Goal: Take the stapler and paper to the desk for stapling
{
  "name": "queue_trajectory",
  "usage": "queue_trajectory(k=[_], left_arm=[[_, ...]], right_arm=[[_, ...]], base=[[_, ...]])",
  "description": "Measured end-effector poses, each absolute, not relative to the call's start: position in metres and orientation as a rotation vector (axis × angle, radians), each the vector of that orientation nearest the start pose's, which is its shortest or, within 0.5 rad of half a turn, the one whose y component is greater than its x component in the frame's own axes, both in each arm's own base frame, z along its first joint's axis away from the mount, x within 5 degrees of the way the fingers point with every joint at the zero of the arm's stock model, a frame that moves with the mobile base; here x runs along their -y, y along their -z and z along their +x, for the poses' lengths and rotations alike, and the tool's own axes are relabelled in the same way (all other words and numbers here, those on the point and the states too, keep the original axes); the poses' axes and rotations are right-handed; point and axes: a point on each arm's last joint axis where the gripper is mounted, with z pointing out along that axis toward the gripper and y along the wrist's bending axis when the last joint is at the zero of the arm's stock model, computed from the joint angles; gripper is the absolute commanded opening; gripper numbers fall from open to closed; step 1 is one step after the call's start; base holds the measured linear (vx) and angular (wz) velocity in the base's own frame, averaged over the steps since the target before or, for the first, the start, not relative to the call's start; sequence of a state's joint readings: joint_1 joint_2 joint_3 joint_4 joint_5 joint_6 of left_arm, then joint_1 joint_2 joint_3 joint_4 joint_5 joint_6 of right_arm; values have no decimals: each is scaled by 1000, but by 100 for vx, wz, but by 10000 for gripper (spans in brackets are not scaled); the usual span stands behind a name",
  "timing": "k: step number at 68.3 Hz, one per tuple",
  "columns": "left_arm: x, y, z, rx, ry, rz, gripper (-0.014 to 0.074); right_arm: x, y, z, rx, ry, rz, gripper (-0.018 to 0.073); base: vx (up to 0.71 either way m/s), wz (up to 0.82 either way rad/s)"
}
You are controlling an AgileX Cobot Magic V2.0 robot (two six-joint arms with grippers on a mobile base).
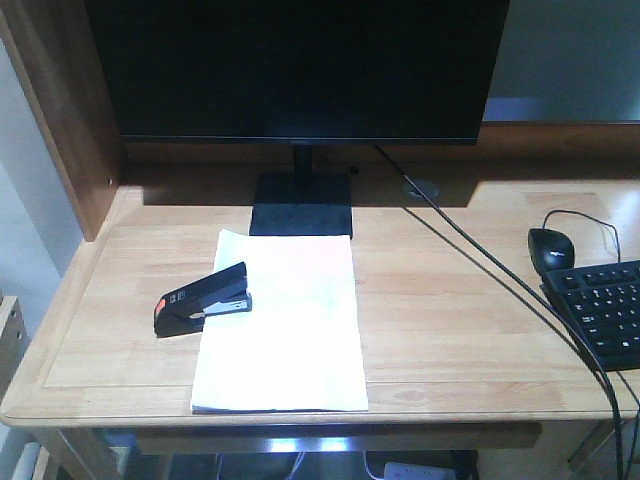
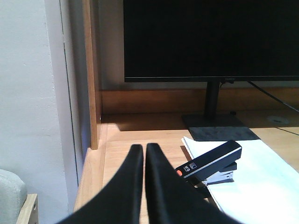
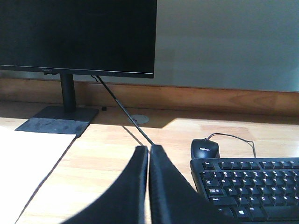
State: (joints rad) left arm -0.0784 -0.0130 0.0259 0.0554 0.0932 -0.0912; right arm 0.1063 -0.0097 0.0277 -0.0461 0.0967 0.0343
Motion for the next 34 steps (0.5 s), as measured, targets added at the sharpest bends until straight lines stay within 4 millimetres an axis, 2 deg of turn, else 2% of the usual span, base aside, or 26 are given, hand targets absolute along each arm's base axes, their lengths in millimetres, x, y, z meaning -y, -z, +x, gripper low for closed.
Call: queue_trajectory(k=[34], left_arm=[[4,-197,56,-1590,85,30,-6]], right_arm=[[-6,-196,57,-1596,-70,-91,-9]], base=[[0,0]])
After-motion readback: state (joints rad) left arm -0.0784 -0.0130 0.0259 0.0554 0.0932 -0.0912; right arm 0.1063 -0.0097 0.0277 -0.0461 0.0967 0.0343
